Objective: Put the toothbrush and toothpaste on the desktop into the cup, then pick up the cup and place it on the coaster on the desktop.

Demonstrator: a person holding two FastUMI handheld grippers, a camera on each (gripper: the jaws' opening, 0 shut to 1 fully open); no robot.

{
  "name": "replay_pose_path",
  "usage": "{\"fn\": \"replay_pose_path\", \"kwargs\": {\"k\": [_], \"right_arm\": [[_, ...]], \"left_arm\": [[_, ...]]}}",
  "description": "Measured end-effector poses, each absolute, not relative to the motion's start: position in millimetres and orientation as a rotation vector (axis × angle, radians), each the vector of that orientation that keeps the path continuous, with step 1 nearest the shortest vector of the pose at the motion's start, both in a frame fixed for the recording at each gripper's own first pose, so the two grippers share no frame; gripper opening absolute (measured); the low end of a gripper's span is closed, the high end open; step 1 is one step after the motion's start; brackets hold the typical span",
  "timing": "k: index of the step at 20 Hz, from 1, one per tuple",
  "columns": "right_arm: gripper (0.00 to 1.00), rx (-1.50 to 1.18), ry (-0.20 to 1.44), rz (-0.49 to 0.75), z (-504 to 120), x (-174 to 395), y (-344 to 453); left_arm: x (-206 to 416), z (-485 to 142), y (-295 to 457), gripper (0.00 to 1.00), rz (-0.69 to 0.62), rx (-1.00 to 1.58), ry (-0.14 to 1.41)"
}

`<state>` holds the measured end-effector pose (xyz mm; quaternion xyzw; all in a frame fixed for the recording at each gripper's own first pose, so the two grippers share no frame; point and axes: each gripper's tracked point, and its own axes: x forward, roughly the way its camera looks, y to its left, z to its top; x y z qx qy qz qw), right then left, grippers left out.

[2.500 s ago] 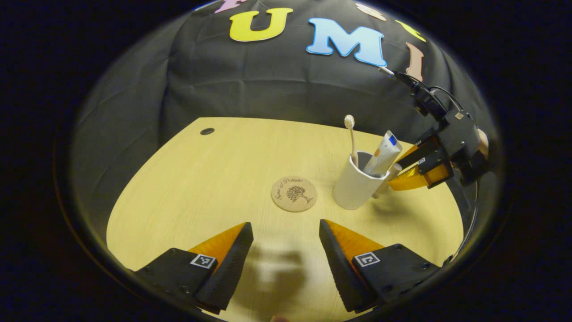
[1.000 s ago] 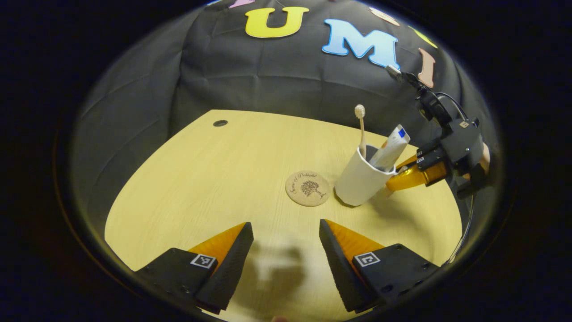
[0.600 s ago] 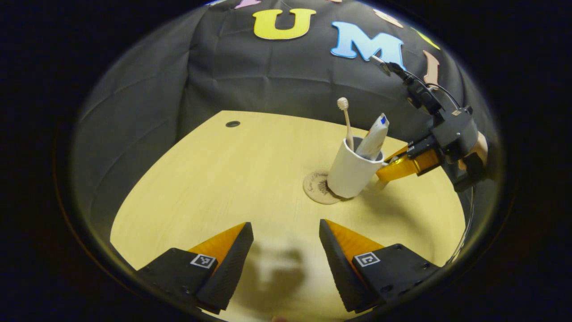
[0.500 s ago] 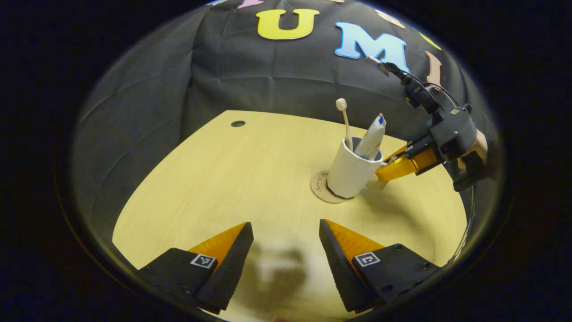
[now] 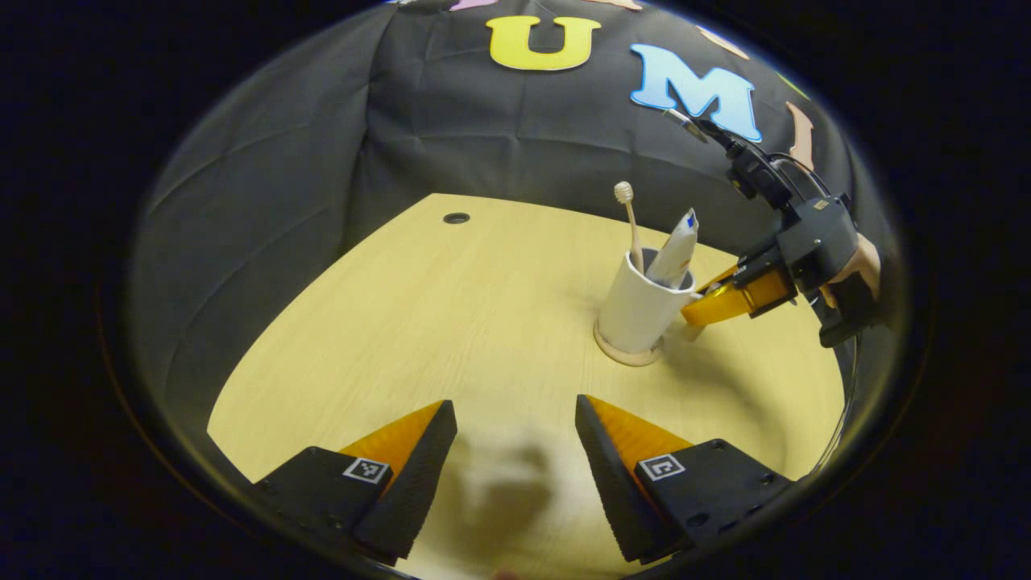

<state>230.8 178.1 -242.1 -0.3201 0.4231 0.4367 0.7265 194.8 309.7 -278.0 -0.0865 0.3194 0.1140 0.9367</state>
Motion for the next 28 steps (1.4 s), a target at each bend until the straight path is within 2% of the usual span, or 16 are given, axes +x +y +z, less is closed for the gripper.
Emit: {"fn": "replay_pose_path", "kwargs": {"k": [5,14,21,26,28], "right_arm": [[0.29,-0.668,0.91,0.956,-218,226,160],[0.29,-0.573,0.869,0.916,-190,209,129],[0.29,-0.35,0.716,0.783,-115,183,104],[0.28,-0.166,0.49,0.604,-27,176,79],[0.32,-0.113,0.397,0.527,7,172,64]], "left_arm": [[211,-272,286,0.96,0.197,-0.163,0.64],[227,-242,241,0.95,0.106,-0.11,0.594],[254,-143,213,0.96,0.031,-0.055,0.426],[258,-53,192,0.96,-0.001,0.004,0.246],[258,-19,180,0.94,-0.017,0.021,0.164]]}}
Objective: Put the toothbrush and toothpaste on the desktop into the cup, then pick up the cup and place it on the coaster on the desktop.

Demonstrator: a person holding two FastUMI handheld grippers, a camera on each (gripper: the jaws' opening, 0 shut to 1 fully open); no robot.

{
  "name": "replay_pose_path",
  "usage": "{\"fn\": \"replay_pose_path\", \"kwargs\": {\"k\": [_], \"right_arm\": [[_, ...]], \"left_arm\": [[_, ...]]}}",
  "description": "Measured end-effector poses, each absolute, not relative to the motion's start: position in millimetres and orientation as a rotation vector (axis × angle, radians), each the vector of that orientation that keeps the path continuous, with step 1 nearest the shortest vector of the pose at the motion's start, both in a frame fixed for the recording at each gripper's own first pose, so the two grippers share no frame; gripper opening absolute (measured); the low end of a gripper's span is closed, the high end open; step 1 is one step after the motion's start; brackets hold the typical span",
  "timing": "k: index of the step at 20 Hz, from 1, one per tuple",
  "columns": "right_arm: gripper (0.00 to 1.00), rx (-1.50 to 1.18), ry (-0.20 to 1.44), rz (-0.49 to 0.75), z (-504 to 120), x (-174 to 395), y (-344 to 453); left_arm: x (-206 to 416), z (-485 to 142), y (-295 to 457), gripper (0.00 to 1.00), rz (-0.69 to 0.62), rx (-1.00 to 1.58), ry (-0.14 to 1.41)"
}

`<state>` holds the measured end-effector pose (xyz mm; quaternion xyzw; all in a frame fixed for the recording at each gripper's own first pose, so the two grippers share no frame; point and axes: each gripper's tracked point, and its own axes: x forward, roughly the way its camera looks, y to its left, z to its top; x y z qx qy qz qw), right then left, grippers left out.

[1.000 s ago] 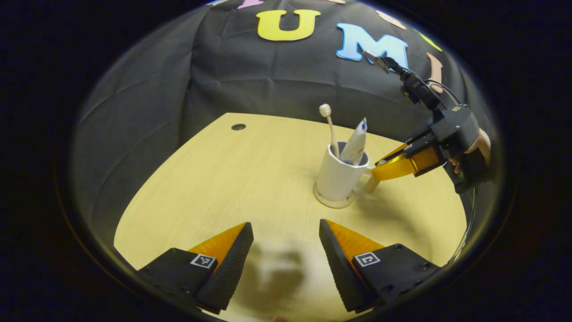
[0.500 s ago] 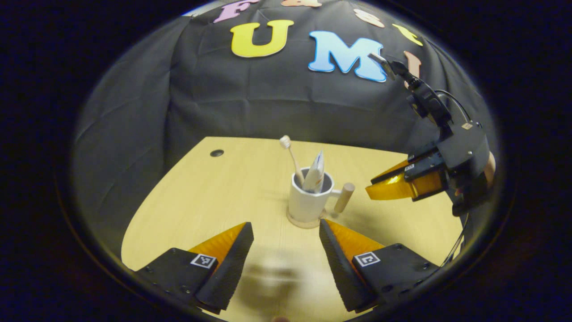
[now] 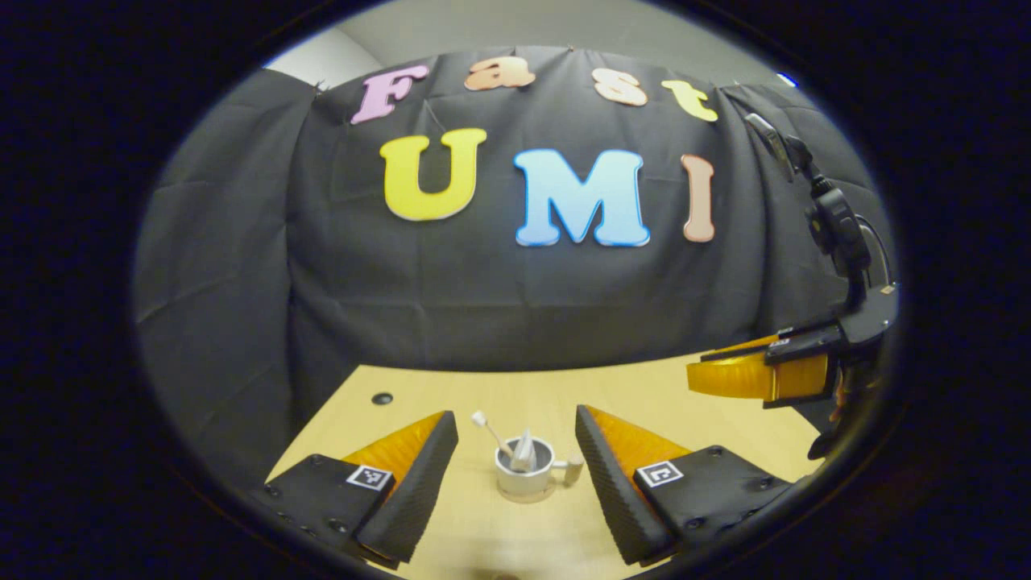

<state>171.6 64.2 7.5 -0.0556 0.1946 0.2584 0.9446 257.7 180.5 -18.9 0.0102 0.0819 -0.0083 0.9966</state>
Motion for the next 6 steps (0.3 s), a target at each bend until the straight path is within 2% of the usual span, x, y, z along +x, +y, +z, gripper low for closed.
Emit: {"fn": "replay_pose_path", "kwargs": {"k": [3,6], "right_arm": [[0.29,-0.062,0.265,0.443,42,159,47],[0.31,-0.044,0.199,0.392,52,148,39]], "left_arm": [[250,14,161,0.94,-0.048,0.008,0.097],[235,35,144,0.95,-0.077,0.031,0.056]]}}
